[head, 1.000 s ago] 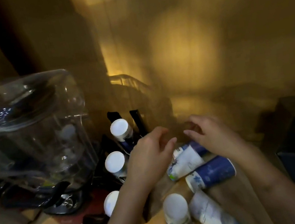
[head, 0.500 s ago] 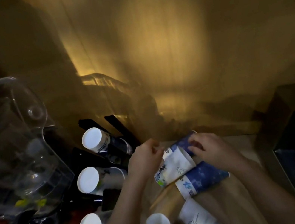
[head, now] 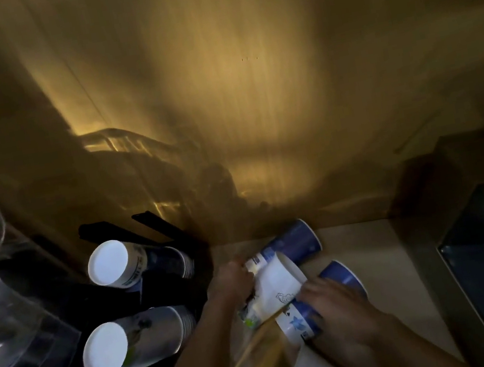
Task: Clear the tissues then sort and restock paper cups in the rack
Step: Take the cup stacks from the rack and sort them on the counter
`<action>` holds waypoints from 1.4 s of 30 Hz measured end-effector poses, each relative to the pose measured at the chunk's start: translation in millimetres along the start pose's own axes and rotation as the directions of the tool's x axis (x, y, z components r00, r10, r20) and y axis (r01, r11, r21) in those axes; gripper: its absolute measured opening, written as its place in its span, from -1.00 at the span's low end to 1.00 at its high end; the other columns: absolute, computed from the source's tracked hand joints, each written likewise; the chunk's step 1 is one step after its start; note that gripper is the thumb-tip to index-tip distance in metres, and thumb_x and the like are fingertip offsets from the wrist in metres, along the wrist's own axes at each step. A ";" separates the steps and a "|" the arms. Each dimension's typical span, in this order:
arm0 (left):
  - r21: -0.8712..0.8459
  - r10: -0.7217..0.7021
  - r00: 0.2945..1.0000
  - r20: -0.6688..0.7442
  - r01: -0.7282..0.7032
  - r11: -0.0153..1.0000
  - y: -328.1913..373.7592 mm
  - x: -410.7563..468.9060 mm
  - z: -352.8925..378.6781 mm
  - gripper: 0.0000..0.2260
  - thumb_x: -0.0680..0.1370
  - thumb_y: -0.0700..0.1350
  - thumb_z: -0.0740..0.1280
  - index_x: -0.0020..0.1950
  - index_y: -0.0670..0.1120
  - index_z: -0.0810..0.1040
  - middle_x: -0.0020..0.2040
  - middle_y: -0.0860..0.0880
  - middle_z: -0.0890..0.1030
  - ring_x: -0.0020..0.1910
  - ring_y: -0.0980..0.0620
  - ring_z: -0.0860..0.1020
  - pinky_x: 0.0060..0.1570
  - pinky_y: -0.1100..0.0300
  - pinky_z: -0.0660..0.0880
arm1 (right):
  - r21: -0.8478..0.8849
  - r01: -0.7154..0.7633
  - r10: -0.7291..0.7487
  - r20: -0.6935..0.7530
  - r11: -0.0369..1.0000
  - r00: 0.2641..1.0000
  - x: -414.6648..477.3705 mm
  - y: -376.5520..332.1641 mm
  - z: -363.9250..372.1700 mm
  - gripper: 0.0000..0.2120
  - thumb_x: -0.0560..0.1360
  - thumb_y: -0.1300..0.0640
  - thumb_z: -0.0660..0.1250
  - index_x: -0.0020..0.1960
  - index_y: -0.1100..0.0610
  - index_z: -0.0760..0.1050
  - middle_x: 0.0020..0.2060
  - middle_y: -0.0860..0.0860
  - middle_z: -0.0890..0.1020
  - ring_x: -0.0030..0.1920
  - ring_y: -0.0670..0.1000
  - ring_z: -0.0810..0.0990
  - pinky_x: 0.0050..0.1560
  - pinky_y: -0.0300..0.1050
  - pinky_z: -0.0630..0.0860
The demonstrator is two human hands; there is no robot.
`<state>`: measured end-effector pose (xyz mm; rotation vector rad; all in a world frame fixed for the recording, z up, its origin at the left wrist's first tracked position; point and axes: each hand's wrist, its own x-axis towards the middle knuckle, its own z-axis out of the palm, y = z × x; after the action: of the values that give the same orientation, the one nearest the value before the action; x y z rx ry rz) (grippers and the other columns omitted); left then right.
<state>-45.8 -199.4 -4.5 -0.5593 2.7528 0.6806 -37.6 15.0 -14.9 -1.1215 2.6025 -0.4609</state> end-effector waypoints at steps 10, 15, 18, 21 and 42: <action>-0.086 -0.001 0.999 -0.032 -0.001 0.996 -15.4 34.8 21.8 -0.40 0.46 0.13 0.30 0.44 -0.02 0.22 0.41 -0.22 0.31 0.35 -0.24 0.34 0.31 -0.05 0.35 | -0.201 0.094 -0.086 0.050 0.975 0.995 12.1 -0.1 16.6 -0.54 0.39 0.13 0.24 0.28 0.11 0.31 0.26 0.07 0.39 0.22 0.11 0.32 0.17 0.01 0.25; 0.094 0.138 0.985 -0.108 -0.128 0.987 -16.0 47.7 26.8 -0.30 0.39 0.13 0.37 0.44 -0.05 0.19 0.43 -0.14 0.31 0.38 -0.20 0.26 0.33 -0.05 0.31 | -0.242 0.145 -0.120 0.116 0.959 0.986 16.7 6.7 20.9 -0.47 0.36 0.14 0.26 0.31 0.15 0.26 0.28 0.13 0.37 0.26 0.16 0.31 0.22 0.03 0.22; 0.079 0.136 0.983 -0.121 -0.127 0.989 -16.6 56.2 29.1 -0.38 0.36 0.12 0.41 0.33 -0.03 0.28 0.33 -0.14 0.40 0.28 -0.16 0.37 0.27 -0.01 0.34 | -0.242 0.131 -0.101 0.134 0.961 0.986 17.8 8.7 21.7 -0.48 0.35 0.16 0.28 0.29 0.14 0.29 0.26 0.13 0.39 0.23 0.17 0.33 0.21 0.07 0.25; 0.101 0.156 0.985 -0.076 -0.148 0.984 -14.5 61.7 34.8 -0.45 0.42 0.08 0.37 0.33 -0.06 0.30 0.30 -0.13 0.44 0.25 -0.11 0.42 0.27 0.05 0.30 | -0.259 0.181 -0.168 0.072 0.949 0.983 12.7 11.5 21.7 -0.51 0.25 0.03 0.36 0.18 0.01 0.44 0.13 -0.02 0.54 0.11 0.04 0.48 0.12 -0.08 0.41; -0.639 0.238 0.951 -0.200 -0.310 0.704 29.4 16.1 -34.7 -0.51 0.35 -0.18 0.51 0.11 0.08 0.31 0.03 0.11 0.47 -0.02 0.19 0.49 -0.26 0.38 0.50 | -0.430 0.105 -0.091 0.053 0.897 0.994 -4.0 9.2 20.9 -0.55 0.15 -0.14 0.31 0.02 -0.05 0.49 -0.08 -0.10 0.62 -0.07 -0.05 0.57 0.02 -0.14 0.51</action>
<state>-77.7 -197.3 31.6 -0.2982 2.6452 1.7990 -33.3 20.2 -37.1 -1.3829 2.7018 0.1320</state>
